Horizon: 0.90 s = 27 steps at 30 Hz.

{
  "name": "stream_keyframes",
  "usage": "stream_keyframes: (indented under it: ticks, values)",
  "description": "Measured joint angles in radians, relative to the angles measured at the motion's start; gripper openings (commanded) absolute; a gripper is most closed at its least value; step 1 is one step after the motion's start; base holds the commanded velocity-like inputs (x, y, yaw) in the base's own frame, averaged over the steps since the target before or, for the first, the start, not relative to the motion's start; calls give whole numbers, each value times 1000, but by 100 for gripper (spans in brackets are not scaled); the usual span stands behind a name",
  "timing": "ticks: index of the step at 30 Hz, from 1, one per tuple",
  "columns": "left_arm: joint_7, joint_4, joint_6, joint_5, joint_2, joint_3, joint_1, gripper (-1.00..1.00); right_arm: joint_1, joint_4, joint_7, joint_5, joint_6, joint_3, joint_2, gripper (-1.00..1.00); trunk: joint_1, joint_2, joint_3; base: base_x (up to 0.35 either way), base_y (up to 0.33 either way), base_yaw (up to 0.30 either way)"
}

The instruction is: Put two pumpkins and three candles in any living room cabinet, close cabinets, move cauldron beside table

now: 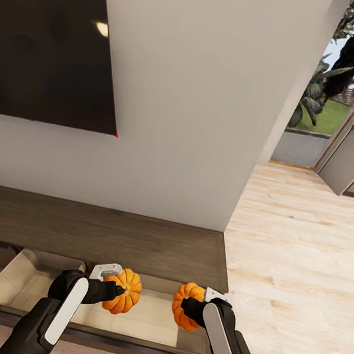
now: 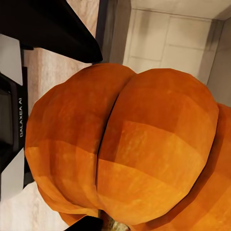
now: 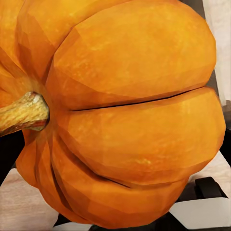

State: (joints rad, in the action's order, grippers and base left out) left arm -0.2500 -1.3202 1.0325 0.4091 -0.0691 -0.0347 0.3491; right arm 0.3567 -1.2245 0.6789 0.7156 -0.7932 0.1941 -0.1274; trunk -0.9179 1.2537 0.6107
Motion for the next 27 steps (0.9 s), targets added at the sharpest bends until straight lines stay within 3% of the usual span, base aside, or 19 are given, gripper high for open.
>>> stream_keyframes:
  ticks: [27]
  values:
    - [3,2,-2,-4,0,-8,0,-100,0,2,-4,-1,0,0,1,-100,-104,189,85,0,0,0]
